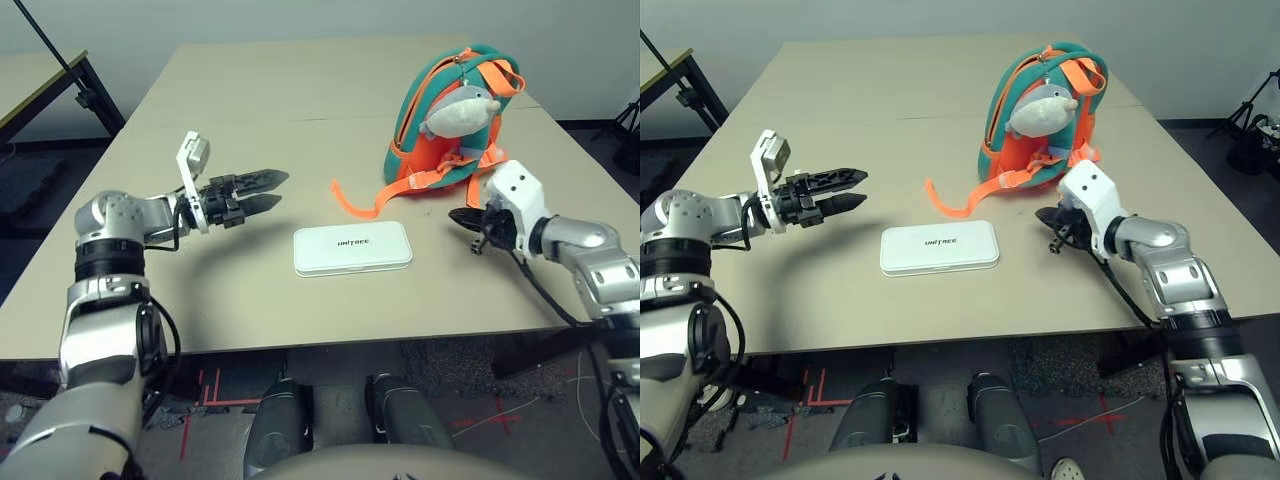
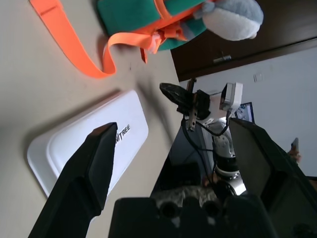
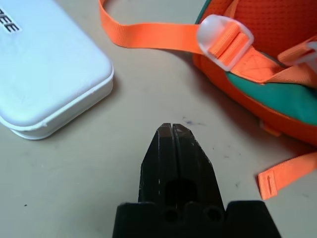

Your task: Put the pencil case into the backpack and zip it.

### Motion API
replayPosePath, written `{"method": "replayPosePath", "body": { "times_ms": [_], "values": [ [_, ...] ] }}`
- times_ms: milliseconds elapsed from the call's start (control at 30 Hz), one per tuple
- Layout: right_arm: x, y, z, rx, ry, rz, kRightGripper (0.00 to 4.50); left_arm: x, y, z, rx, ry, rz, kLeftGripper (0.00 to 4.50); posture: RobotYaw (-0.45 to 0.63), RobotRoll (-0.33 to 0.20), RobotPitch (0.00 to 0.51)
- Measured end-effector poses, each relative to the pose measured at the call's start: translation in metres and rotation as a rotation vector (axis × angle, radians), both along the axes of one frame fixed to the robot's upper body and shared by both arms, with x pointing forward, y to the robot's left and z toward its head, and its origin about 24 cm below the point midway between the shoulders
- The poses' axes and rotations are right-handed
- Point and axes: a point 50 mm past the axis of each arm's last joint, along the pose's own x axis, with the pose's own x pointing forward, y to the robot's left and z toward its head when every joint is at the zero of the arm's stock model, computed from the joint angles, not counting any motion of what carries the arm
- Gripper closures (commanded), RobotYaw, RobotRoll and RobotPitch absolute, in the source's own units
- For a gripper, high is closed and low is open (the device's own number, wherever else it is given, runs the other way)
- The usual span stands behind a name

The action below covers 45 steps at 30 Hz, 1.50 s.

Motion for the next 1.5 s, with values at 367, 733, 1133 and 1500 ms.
{"method": "replayPosePath", "body": {
  "times_ms": [367,733,1133,1500],
  "values": [
    [0.002,0.001,-0.004,-0.037,0.011,0.043,4.47,-0.009,0.005,-0.023,0.170,0.108,-0.146,0.00,-0.20,0.000,0.050],
    [0.002,0.000,-0.004,-0.059,0.003,0.046,4.47,-0.012,0.011,-0.044,0.235,0.171,-0.170,0.00,-0.21,0.000,0.057],
    [0.002,-0.001,-0.012,-0.104,0.014,0.057,4.47,-0.013,0.011,-0.059,0.234,0.190,-0.160,0.00,-0.20,0.000,0.063],
    [-0.003,0.016,-0.026,-0.137,0.070,0.150,4.47,-0.013,0.011,-0.059,0.223,0.186,-0.157,0.00,-0.19,0.000,0.072]
  ]
}}
